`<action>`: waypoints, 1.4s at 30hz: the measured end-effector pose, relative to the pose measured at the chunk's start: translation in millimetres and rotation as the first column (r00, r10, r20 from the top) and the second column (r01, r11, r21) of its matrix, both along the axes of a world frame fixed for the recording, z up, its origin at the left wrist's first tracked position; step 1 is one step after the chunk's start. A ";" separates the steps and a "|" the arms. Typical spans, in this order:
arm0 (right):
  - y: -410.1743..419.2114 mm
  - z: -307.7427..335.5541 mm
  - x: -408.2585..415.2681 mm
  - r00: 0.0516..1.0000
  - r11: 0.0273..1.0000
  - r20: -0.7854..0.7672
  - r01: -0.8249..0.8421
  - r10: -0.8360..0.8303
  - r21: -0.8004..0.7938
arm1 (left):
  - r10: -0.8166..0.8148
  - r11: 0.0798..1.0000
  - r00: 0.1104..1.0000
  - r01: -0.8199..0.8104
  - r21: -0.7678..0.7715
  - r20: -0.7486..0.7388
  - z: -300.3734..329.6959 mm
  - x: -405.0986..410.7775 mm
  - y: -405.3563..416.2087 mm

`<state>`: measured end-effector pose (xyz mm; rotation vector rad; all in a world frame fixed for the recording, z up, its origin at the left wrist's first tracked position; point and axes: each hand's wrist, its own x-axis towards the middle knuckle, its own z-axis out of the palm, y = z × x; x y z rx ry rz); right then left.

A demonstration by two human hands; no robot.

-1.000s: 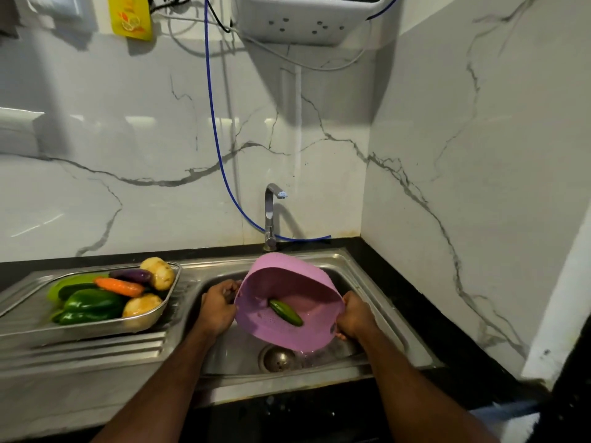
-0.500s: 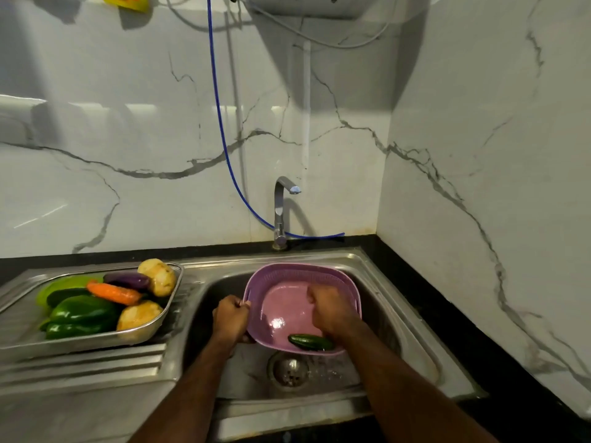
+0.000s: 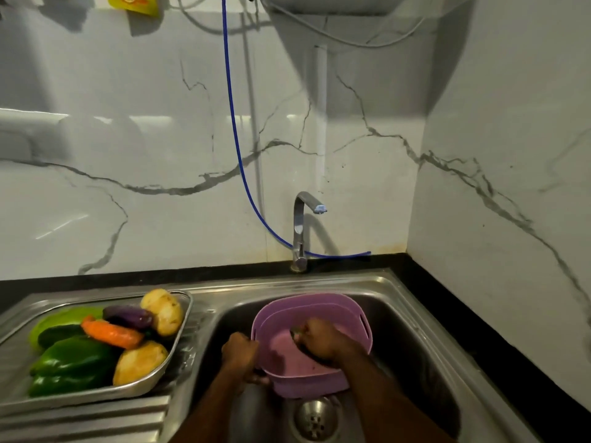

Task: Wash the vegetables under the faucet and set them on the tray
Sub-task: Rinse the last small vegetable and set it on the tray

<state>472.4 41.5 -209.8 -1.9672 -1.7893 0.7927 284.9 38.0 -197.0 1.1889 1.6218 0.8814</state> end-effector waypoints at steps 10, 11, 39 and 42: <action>8.2 31.5 14.6 0.868 0.947 -0.456 0.287 -0.194 0.145 | -0.152 0.988 0.855 0.149 -0.046 -0.496 0.4 1.3 16.6; 10.7 29.7 13.9 0.848 0.942 -0.487 0.308 -0.208 0.134 | -0.116 0.985 0.731 0.174 0.019 -0.673 10.5 4.7 18.0; 46.1 0.8 19.7 0.693 0.859 -0.646 0.500 -0.319 0.111 | 0.025 0.934 0.948 -0.135 0.330 0.317 62.8 90.9 135.5; 42.9 5.5 14.5 0.726 0.880 -0.616 0.462 -0.305 0.109 | 0.132 0.921 0.985 -0.162 0.355 0.108 38.5 86.0 114.5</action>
